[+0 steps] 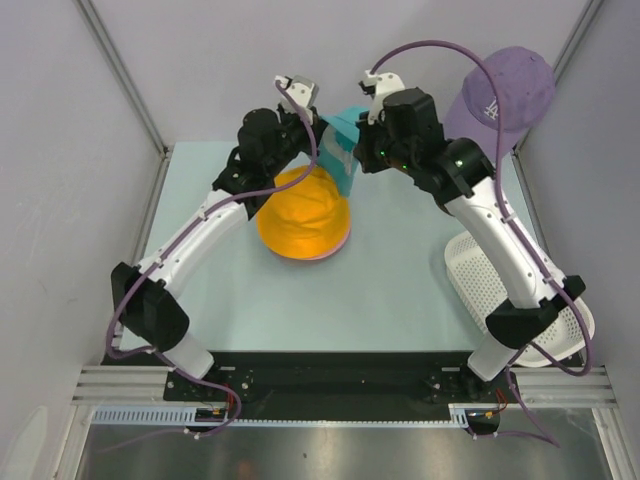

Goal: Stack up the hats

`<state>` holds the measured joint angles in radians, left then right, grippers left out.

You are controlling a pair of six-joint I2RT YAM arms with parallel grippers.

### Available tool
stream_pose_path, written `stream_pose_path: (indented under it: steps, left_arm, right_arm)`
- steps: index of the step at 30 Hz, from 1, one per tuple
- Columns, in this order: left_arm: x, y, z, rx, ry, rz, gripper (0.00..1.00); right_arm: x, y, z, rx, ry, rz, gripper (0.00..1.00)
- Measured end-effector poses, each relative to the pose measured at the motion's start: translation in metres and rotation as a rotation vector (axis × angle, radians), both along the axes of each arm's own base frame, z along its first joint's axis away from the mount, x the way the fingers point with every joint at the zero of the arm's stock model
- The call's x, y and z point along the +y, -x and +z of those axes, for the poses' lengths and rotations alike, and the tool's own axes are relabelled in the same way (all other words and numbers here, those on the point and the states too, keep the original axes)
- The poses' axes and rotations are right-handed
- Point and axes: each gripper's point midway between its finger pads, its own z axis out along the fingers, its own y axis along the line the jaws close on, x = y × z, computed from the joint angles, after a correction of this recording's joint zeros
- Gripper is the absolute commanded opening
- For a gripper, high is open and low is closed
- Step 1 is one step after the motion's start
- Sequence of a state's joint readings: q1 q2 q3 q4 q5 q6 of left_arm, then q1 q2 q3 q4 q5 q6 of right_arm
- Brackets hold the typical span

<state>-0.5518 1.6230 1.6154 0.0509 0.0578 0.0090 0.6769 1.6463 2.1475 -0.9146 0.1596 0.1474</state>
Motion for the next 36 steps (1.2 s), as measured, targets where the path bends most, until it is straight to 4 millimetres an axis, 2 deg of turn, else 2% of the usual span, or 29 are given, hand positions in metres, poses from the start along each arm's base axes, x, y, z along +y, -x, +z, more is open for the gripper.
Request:
stream_pose_path:
  steps: [3, 6, 11, 15, 16, 17, 19, 20, 23, 27, 28, 32, 36]
  left_arm:
    - [0.023, -0.001, -0.018, 0.022, -0.032, 0.039, 0.0]
    - [0.041, 0.006, -0.031, 0.031, -0.053, 0.07, 0.0]
    - [0.071, 0.031, -0.04, 0.018, -0.065, 0.134, 0.01]
    - [0.097, 0.054, -0.054, 0.007, -0.085, 0.187, 0.02]
    - [0.101, 0.059, -0.058, 0.003, -0.092, 0.196, 0.05]
    - [0.105, 0.062, -0.061, 0.004, -0.098, 0.202, 0.2]
    - [0.111, 0.066, -0.072, 0.02, -0.116, 0.219, 0.35]
    - [0.114, 0.066, -0.074, 0.025, -0.126, 0.227, 0.56]
    - [0.128, 0.067, -0.086, 0.079, -0.136, 0.275, 0.7]
    - [0.147, 0.082, -0.102, 0.158, -0.144, 0.325, 0.82]
    - [0.153, 0.089, -0.105, 0.177, -0.143, 0.338, 0.87]
    - [0.174, 0.117, -0.116, 0.225, -0.124, 0.381, 0.93]
    - [0.195, 0.146, -0.123, 0.245, -0.096, 0.422, 0.95]
  right_arm:
    - [0.02, -0.004, -0.013, 0.008, 0.028, 0.054, 0.0]
    - [0.033, -0.001, -0.021, 0.016, 0.044, 0.097, 0.0]
    - [0.051, 0.011, -0.026, 0.021, 0.044, 0.173, 0.0]
    - [0.07, 0.025, -0.045, 0.056, 0.059, 0.249, 0.0]
    - [0.074, 0.028, -0.049, 0.065, 0.064, 0.262, 0.0]
    - [0.078, 0.032, -0.054, 0.075, 0.069, 0.278, 0.0]
    - [0.083, 0.039, -0.062, 0.091, 0.078, 0.301, 0.0]
    - [0.084, 0.04, -0.066, 0.1, 0.084, 0.305, 0.0]
    - [0.088, 0.048, -0.079, 0.129, 0.102, 0.326, 0.0]
    - [0.094, 0.059, -0.095, 0.165, 0.119, 0.352, 0.0]
    - [0.096, 0.063, -0.098, 0.175, 0.121, 0.362, 0.0]
    - [0.106, 0.075, -0.107, 0.197, 0.121, 0.396, 0.0]
    - [0.113, 0.082, -0.108, 0.205, 0.108, 0.416, 0.0]
